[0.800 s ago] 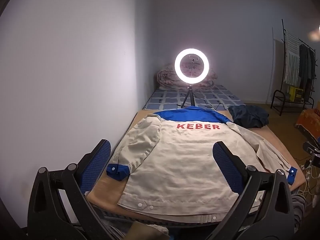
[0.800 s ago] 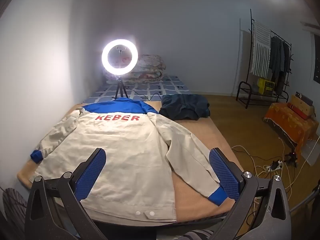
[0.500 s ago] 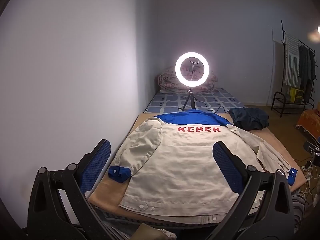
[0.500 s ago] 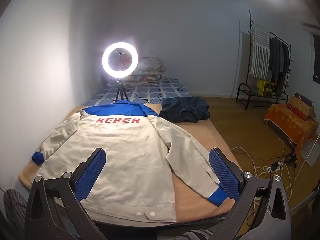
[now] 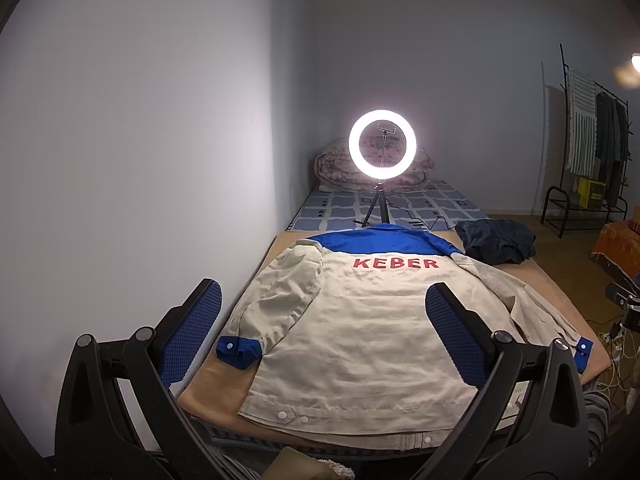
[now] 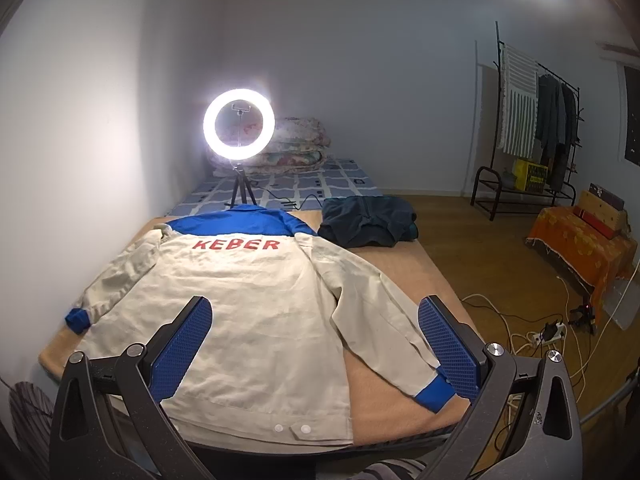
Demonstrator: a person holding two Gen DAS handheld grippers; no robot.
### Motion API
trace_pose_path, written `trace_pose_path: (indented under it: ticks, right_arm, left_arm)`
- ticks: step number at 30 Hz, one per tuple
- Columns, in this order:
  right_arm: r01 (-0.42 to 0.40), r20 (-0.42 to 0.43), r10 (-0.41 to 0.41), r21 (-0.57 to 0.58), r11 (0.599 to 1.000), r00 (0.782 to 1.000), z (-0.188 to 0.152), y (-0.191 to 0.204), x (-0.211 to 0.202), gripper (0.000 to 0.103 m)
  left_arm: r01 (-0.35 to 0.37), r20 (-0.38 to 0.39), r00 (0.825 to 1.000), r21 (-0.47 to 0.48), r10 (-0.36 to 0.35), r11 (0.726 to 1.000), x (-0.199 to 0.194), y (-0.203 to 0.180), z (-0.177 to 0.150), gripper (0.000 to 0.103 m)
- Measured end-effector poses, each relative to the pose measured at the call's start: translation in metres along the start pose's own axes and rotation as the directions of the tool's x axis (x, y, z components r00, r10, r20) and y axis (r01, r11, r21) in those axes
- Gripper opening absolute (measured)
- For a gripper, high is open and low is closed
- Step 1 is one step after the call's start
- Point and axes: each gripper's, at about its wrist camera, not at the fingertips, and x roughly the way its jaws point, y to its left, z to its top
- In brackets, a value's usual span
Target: Fold large clothes
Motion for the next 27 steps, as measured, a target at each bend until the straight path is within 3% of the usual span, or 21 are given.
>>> trace_pose_path:
  ticks: [27]
  right_arm:
    - [0.038,0.005,-0.038,-0.015,0.999,0.999,0.0,0.0,0.005,0.103]
  left_arm:
    - [-0.002,0.014,1.0,0.006,0.002,1.0,0.002,0.006,-0.008,0.103]
